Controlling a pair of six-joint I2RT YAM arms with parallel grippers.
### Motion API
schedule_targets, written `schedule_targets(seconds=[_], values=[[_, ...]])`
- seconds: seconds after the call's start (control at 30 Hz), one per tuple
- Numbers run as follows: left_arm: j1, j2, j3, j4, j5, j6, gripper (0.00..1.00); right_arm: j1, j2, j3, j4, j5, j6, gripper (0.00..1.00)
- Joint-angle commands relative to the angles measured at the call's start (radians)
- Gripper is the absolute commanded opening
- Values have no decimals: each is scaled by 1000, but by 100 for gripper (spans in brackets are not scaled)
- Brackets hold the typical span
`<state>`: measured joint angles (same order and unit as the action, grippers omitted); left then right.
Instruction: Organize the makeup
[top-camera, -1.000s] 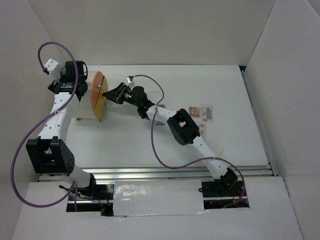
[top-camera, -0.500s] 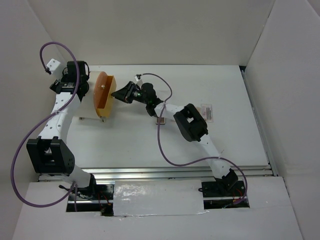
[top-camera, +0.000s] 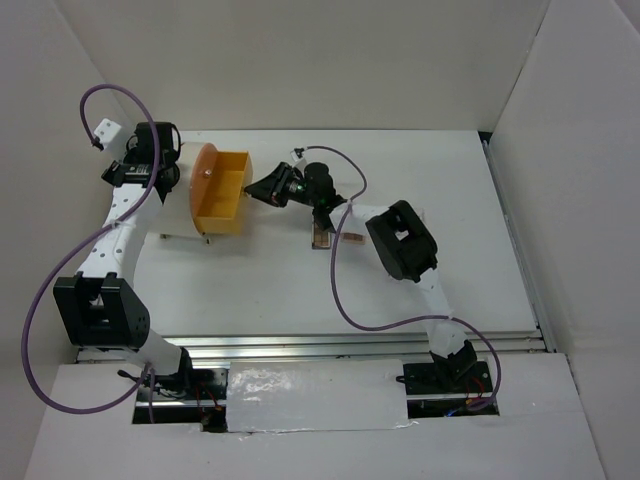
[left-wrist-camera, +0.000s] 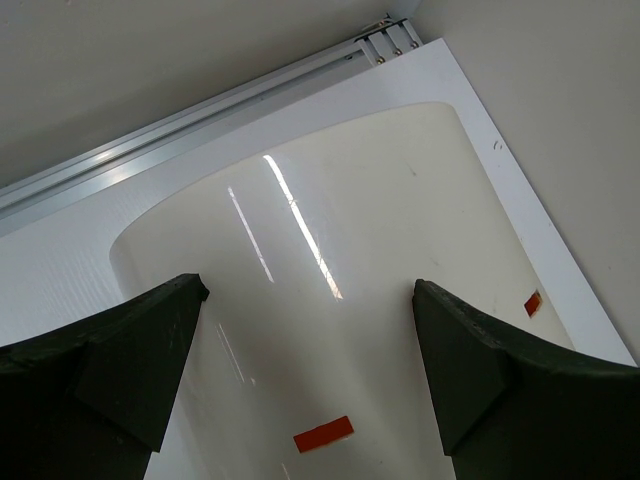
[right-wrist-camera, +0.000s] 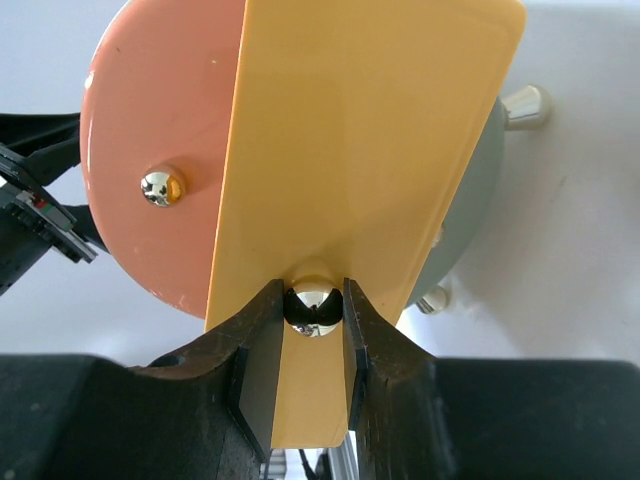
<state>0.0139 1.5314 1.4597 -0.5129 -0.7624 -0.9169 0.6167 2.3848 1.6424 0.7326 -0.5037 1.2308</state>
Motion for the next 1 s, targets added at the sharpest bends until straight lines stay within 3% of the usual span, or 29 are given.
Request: schedule_targets(seconds=[0.0,0.37,0.47,0.7,0.8,0.9,0.97], values=[[-3,19,14,-64,-9,0,100,-25,-73,-30,-85,-16,-59,29],[-6,16,14,-61,-5,3,100,-28,-93,-58,-55,-33,-65,43],[-6,16,24,-62,8,6,100,-35,-122,-101,-24,-36,-62,58],[-3,-19,74,-41,72,76,100,-66,-263,-223,-13,-59,-99,63],[3,-54,117,-49,107,116,99,-87,-380,-257,-139,-35,-219,67],[9,-92,160,-62,144,170,99,-107,-524,-266,-390,66,-383,87],[9,-115,189,-58,193,228,99,-110,-639,-266,-661,178,-473,94]])
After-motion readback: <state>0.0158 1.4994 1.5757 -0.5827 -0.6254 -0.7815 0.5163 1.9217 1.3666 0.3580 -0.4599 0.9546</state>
